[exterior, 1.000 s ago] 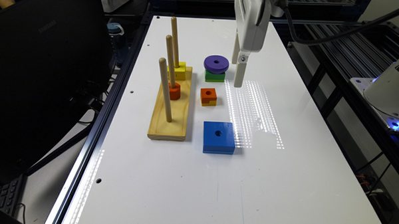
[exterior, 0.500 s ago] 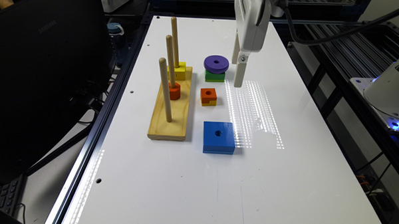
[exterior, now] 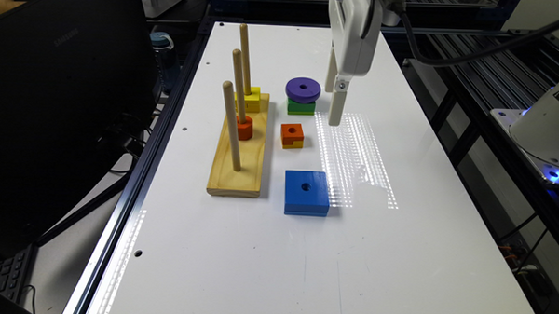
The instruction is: Pick up blue block.
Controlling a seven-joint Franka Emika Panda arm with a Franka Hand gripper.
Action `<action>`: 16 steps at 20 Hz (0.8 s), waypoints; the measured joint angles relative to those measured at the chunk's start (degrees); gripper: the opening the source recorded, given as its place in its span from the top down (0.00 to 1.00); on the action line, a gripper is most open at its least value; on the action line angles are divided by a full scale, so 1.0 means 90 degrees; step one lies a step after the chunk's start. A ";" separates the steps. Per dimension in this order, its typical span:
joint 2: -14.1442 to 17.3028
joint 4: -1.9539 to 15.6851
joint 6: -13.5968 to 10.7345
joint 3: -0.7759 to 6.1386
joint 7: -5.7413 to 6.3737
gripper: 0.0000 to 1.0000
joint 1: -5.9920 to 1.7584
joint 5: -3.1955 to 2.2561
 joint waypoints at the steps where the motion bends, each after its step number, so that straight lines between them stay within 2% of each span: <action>1: 0.0000 0.0005 0.0000 0.0025 0.0022 0.00 0.0000 0.0000; 5: 0.0000 0.0030 0.0000 0.0129 0.0107 0.00 0.0001 0.0003; 11: 0.0019 0.0098 0.0000 0.0355 0.0332 0.00 0.0001 0.0003; 12: 0.0039 0.0129 0.0000 0.0407 0.0388 0.00 0.0003 0.0003; 15: 0.0154 0.0264 0.0000 0.0627 0.0614 0.00 0.0004 0.0000; 16: 0.0194 0.0304 0.0000 0.0674 0.0662 0.00 0.0004 -0.0002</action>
